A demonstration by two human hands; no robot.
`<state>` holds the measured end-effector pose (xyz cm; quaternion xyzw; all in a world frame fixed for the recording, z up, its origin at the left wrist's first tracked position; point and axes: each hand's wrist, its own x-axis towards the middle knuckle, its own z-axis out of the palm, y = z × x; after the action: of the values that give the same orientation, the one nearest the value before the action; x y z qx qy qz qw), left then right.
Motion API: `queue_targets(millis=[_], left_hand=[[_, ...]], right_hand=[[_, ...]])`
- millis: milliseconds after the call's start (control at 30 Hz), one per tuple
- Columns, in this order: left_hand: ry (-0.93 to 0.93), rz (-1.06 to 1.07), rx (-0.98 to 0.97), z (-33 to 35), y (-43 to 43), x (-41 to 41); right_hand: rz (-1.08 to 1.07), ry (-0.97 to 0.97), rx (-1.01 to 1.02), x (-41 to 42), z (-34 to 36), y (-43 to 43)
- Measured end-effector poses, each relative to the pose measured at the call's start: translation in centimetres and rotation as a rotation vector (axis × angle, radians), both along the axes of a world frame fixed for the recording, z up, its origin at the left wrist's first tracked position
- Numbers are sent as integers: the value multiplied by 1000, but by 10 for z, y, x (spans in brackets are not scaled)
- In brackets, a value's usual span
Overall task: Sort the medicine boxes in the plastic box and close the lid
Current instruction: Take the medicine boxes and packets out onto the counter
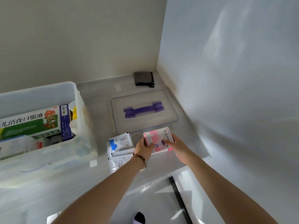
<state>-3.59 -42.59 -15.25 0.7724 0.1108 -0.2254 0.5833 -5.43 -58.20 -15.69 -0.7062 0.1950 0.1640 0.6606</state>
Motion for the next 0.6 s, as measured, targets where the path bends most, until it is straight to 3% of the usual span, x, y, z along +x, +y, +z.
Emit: queue_targets(millis=[400, 500, 600], left_hand=[[30, -27, 84, 7, 8, 9], [-22, -50, 151, 28, 14, 18], [-129, -52, 98, 59, 24, 33]], right_hand=[[20, -16, -171, 3, 13, 5], [4, 7, -271, 12, 25, 4], [-12, -20, -385, 27, 54, 8]])
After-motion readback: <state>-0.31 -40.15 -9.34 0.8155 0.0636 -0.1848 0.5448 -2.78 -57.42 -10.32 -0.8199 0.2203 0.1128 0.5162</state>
